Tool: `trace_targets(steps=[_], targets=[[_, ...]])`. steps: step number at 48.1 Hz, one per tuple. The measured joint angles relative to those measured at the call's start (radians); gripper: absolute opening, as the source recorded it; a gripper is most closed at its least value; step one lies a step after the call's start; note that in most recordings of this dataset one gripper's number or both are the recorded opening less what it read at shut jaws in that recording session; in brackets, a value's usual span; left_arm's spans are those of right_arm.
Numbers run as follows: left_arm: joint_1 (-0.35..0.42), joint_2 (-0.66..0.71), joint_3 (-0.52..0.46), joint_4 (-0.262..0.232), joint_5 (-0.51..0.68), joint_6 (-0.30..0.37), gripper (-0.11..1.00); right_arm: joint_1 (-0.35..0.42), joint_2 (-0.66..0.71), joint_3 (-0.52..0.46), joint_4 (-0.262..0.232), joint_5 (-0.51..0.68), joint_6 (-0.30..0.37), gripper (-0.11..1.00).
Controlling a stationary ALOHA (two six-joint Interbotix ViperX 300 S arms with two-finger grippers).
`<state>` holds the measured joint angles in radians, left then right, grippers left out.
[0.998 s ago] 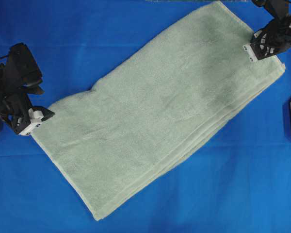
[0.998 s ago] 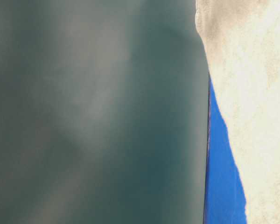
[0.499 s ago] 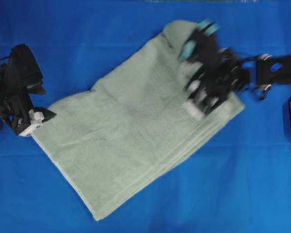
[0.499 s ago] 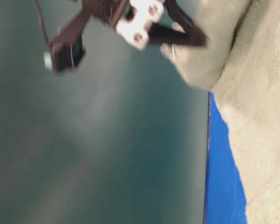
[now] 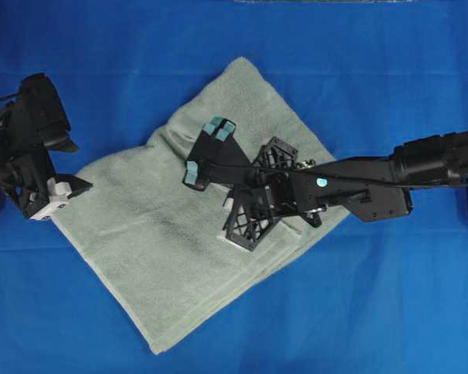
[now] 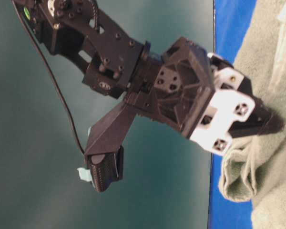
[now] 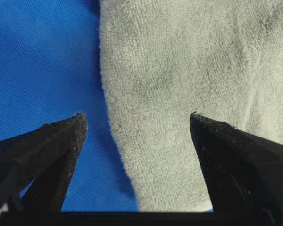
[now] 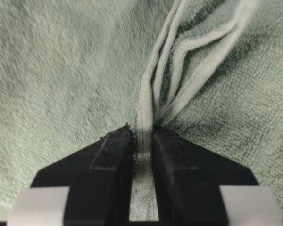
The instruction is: Fold a bath towel.
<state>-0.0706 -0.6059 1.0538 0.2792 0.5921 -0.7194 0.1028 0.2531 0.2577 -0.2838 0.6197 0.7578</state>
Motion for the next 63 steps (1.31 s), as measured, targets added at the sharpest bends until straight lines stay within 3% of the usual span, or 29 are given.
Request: trace_targets(steps=[21, 23, 29, 32, 37, 43, 54, 63], targets=[[-0.012, 0.000, 0.000, 0.000, 0.000, 0.003, 0.85, 0.000, 0.017, -0.002, 0.002, -0.012, 0.000, 0.17], [-0.011, 0.000, 0.000, 0.000, 0.000, 0.003, 0.85, 0.000, 0.017, -0.003, 0.003, -0.015, 0.000, 0.24], [-0.012, 0.000, 0.000, 0.000, 0.000, 0.009, 0.85, 0.000, 0.017, -0.003, 0.002, -0.017, 0.009, 0.61], [-0.012, 0.000, 0.000, 0.000, -0.002, 0.012, 0.85, 0.000, 0.015, -0.003, -0.002, -0.012, 0.009, 0.69], [-0.020, 0.000, 0.000, 0.000, -0.009, 0.021, 0.85, 0.000, -0.018, 0.009, -0.011, 0.008, 0.011, 0.63], [-0.035, -0.002, 0.000, 0.000, -0.018, 0.034, 0.85, -0.002, -0.104, 0.055, -0.032, 0.026, 0.015, 0.64], [-0.064, -0.005, -0.002, 0.000, -0.043, 0.052, 0.85, -0.075, -0.227, 0.216, -0.048, 0.080, 0.081, 0.64], [-0.101, -0.008, -0.009, 0.000, -0.064, 0.130, 0.85, -0.114, -0.284, 0.305, -0.055, 0.054, 0.101, 0.64]])
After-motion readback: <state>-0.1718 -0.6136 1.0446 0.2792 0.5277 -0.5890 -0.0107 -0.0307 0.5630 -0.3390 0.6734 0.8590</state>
